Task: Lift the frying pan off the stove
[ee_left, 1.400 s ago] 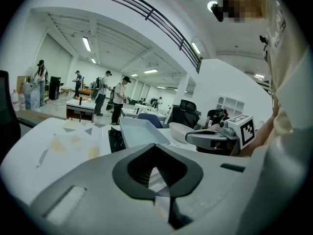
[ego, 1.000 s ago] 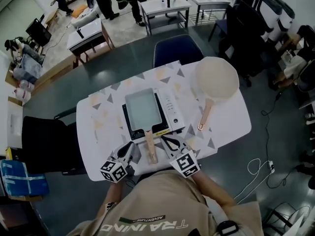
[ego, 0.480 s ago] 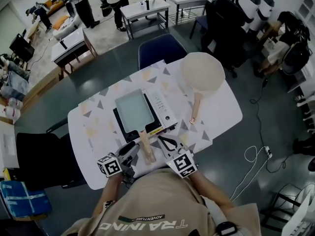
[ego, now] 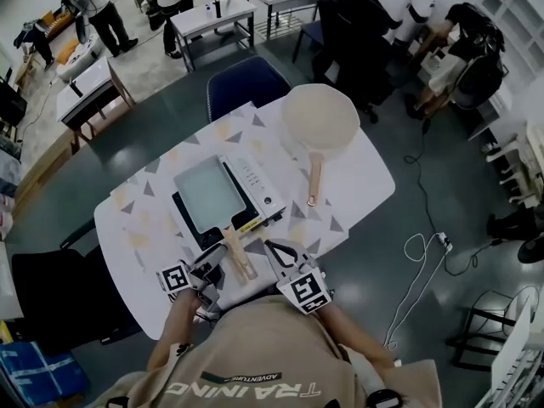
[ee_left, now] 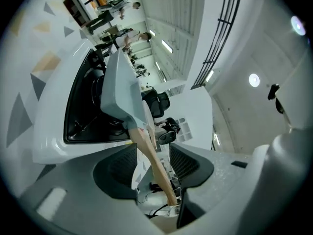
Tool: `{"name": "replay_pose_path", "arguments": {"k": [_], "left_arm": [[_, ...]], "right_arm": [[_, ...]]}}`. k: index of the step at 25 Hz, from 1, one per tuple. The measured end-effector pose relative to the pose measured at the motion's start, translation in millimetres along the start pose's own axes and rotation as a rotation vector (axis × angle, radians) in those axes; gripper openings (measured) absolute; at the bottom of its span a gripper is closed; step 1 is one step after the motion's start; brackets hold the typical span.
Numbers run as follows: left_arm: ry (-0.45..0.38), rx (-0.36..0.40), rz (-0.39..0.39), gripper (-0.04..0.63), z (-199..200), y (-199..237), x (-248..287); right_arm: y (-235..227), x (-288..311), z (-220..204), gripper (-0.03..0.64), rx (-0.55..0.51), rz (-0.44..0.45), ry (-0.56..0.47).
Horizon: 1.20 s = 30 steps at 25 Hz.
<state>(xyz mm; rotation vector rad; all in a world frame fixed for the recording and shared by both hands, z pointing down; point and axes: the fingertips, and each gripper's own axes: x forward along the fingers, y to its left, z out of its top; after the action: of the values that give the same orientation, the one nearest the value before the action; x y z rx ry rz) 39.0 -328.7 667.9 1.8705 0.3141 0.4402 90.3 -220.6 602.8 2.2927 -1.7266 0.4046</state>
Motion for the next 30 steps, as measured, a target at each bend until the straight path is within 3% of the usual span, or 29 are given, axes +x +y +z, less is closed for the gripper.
{"name": "replay_pose_path", "arguments": {"k": [3, 12, 23, 30], "left_arm": [[-0.001, -0.095, -0.027, 0.193, 3, 3, 5], [0.074, -0.229, -0.063, 0.196, -4, 10, 37], [0.135, -0.284, -0.085, 0.196, -8, 14, 80], [0.115, -0.336, -0.088, 0.195, -7, 17, 92]], "right_arm": [[2, -6, -2, -0.005, 0.0, -0.023, 0.008], [-6, -10, -10, -0.005, 0.04, -0.067, 0.023], [-26, 10, -11, -0.005, 0.06, -0.046, 0.023], [-34, 19, -19, -0.005, 0.08, -0.009, 0.036]]}}
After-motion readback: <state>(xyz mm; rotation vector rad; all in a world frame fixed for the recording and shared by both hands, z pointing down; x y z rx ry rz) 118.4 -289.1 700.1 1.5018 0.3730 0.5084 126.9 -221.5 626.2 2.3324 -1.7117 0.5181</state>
